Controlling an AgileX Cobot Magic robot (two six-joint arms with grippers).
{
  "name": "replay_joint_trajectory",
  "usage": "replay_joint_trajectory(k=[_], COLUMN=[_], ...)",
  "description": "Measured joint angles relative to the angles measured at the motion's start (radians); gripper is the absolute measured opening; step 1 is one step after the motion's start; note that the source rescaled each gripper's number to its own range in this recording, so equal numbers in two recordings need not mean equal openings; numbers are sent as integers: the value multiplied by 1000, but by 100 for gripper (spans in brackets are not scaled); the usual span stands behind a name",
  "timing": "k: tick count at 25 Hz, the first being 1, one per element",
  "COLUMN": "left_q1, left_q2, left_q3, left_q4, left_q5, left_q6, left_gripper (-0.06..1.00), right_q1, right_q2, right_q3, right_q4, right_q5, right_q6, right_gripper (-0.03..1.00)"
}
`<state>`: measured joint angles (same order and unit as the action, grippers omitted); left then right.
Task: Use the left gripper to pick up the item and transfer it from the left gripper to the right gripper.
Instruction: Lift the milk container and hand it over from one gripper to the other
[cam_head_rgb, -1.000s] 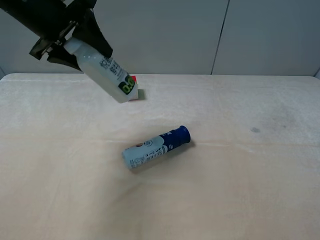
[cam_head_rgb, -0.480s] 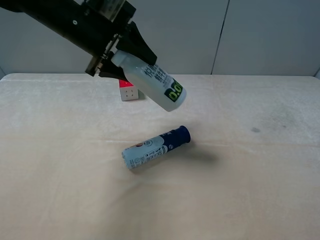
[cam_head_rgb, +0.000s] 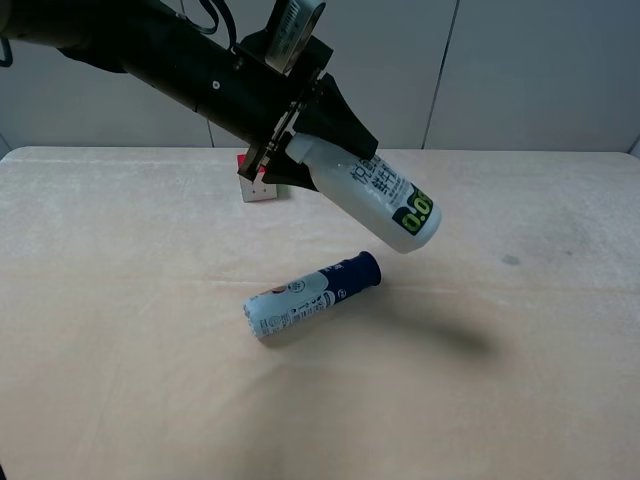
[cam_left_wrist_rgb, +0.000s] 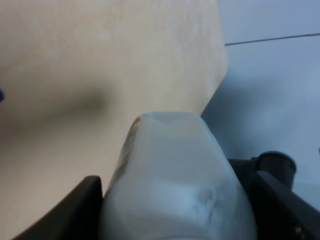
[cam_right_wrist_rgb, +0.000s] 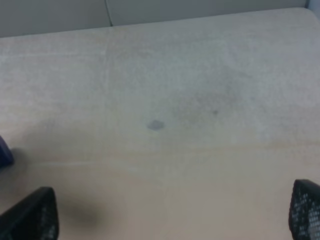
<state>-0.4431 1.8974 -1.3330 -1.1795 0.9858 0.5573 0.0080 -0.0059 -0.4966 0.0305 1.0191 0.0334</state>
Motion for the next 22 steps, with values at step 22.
replay_joint_trajectory(k=[22], left_q1=[0], left_q2=[0], left_q3=[0], left_q4=[-26], left_q5=[23], left_q6=[25], left_gripper=[5], right_q1=[404], right_q2=[690], right_q3=[-296], right_q4=[395], right_q5=[-181], right_q6=[-572], right_gripper=[100])
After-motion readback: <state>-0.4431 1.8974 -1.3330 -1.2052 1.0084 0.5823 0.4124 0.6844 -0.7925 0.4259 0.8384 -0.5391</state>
